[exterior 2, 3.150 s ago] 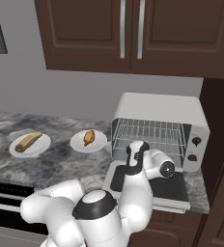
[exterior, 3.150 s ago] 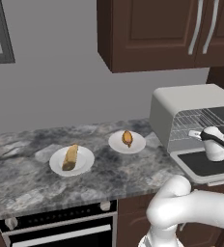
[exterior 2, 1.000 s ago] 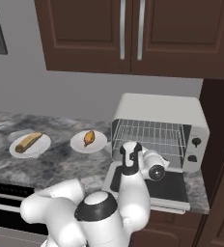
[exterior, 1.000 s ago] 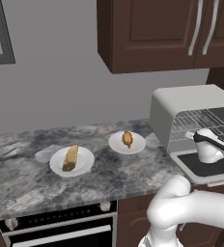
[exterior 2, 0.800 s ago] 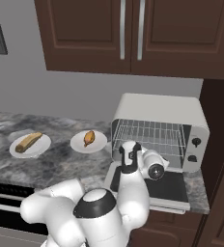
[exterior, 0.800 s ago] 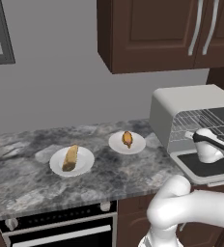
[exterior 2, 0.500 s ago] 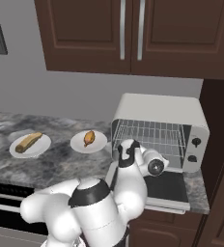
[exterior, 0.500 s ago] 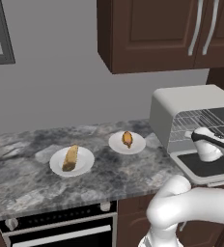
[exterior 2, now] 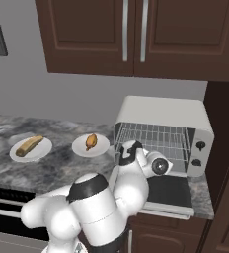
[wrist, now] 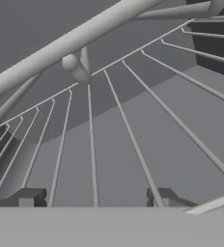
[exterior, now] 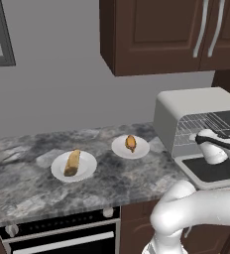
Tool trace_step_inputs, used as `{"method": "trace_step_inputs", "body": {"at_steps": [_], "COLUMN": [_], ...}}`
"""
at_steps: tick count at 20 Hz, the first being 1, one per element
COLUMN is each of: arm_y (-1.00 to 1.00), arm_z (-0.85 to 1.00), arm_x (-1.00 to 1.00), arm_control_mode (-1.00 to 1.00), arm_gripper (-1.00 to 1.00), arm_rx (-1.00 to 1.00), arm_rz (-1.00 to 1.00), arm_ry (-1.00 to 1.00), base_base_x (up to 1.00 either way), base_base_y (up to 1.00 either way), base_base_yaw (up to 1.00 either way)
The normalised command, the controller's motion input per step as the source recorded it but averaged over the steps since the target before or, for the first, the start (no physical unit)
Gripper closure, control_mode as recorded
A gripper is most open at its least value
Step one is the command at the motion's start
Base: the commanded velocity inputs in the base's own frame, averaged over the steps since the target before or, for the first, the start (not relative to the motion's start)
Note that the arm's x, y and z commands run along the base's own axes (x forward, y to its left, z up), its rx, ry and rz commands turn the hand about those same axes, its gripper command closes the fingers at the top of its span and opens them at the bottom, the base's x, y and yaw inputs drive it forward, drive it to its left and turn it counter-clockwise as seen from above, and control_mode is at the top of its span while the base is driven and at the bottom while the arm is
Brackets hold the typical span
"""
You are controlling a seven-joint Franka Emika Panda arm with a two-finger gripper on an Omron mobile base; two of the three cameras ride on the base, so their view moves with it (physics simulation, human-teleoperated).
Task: Open the toaster oven door. Place the baguette on the bottom rack in the toaster oven and place the chicken drumstick on the top rack.
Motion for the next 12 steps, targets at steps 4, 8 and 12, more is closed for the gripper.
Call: {"method": "trace_step_inputs", "body": {"at_steps": [4, 8, 12], "arm_y": [-0.1, -0.14, -0.18], "arm_z": [-0.76, -0.73, -0.75], "arm_x": [-0.21, -0.29, -0.32], "arm_control_mode": [-1.0, -1.0, -1.0], "arm_gripper": [1.0, 1.0, 1.0], "arm_rx": [-0.01, -0.01, -0.02], "arm_rz": [0.2, 0.23, 0.24], "arm_ry": [0.16, 0.17, 0.21], "base_base_x": [0.0, 0.0, 0.0], "base_base_y": [0.0, 0.0, 0.0], "base_base_yaw": [0.0, 0.0, 0.0]}}
